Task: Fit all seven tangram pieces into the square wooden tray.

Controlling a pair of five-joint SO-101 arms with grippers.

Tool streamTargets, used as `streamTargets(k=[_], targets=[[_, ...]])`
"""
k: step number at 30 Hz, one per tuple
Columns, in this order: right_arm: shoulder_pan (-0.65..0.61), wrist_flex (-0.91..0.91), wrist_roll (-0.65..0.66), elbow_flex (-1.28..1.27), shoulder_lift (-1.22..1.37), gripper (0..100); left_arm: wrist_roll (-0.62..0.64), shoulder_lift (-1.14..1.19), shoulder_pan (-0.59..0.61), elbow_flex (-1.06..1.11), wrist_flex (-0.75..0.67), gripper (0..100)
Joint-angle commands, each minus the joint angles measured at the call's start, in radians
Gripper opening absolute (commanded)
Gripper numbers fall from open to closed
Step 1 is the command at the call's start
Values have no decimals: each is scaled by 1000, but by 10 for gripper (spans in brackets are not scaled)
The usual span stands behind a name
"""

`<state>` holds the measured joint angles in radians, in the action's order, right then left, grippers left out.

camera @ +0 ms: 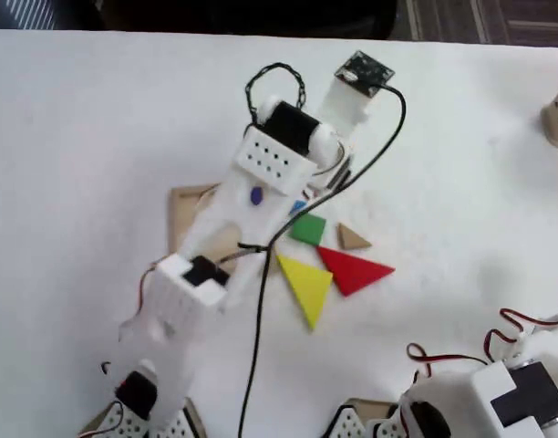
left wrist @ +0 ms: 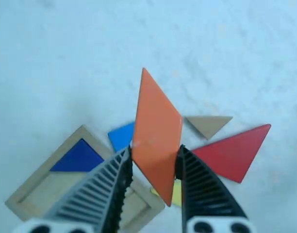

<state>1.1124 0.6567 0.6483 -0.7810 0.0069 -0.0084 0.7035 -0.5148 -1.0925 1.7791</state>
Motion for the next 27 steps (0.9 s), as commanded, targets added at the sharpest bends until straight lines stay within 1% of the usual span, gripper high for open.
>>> streamTargets(k=[1,9,15,18,24,27], targets=[[-2,-13,2,8,-13,17,-11,-194,45,158,8,86],[-36,-10,2,3,-19,17,-15,-463,165,502,6,86],[-70,12,2,6,-21,17,-17,-615,216,738,-12,86],[-105,56,2,9,-31,17,-17,-677,246,848,-72,86],[-188,185,-5,2,-154,17,-18,-792,318,1089,-259,86],[-239,234,-69,0,-229,17,-18,-822,329,1223,-354,87]])
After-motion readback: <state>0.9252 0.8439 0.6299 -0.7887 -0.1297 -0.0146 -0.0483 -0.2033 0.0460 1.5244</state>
